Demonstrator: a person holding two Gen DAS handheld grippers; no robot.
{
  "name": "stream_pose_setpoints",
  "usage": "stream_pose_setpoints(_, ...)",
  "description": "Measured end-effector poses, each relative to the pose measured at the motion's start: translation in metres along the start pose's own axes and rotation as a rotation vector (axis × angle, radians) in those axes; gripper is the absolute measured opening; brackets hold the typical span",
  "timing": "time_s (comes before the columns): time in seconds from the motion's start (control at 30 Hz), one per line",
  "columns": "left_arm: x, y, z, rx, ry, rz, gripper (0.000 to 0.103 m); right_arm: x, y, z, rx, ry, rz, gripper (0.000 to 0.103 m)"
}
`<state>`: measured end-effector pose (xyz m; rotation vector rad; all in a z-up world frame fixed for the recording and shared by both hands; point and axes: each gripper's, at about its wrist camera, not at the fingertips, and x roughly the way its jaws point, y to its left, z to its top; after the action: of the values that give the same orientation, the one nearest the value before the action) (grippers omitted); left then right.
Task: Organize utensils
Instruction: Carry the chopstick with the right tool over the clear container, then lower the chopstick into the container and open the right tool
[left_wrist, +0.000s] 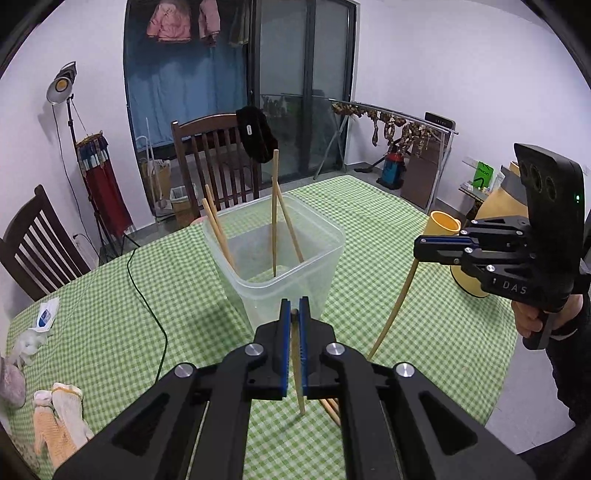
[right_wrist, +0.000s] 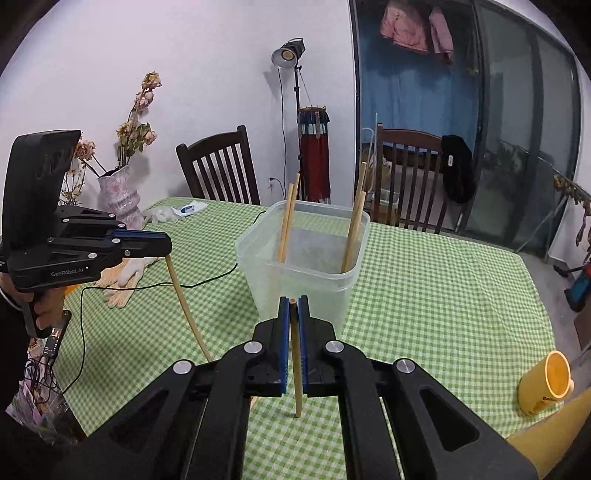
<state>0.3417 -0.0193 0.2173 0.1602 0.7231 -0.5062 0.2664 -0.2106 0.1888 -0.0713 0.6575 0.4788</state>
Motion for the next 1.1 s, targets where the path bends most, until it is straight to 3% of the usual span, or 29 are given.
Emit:
stream_pose_setpoints(0.2,0.002,-0.003,0.006,0.028,0.035,-0.001,0.001,0.000,-0.005,0.014,0.013,0.058,0.029,0.005)
stream_pose_setpoints(0.3,-0.010,-0.003,0.017,0.020,0.014,-0.015,0.001,-0.009,-0.005,0.028,0.009,0.047,0.035,0.005)
stream_pose_setpoints(0.57,-0.092,-0.008,0.092,0.060,-0.192,0.030,0.001,-0.077,0.007,0.112,-0.071,-0.126,0.001,0.005)
stream_pose_setpoints(0.73,-0.117,0.004,0.148,0.023,-0.289,0.055,0.001,-0.094,0.011,0.162,-0.101,-0.212,-0.049,0.005)
stream_pose_setpoints(0.93,-0.087,0.018,0.183,-0.012,-0.294,0.050,0.001,-0.053,0.007,0.193,-0.103,-0.195,-0.075,0.005)
stream_pose_setpoints(1.1,-0.017,0.033,0.183,-0.050,-0.198,0.023,0.001,0.013,-0.016,0.184,-0.045,-0.089,-0.046,0.005)
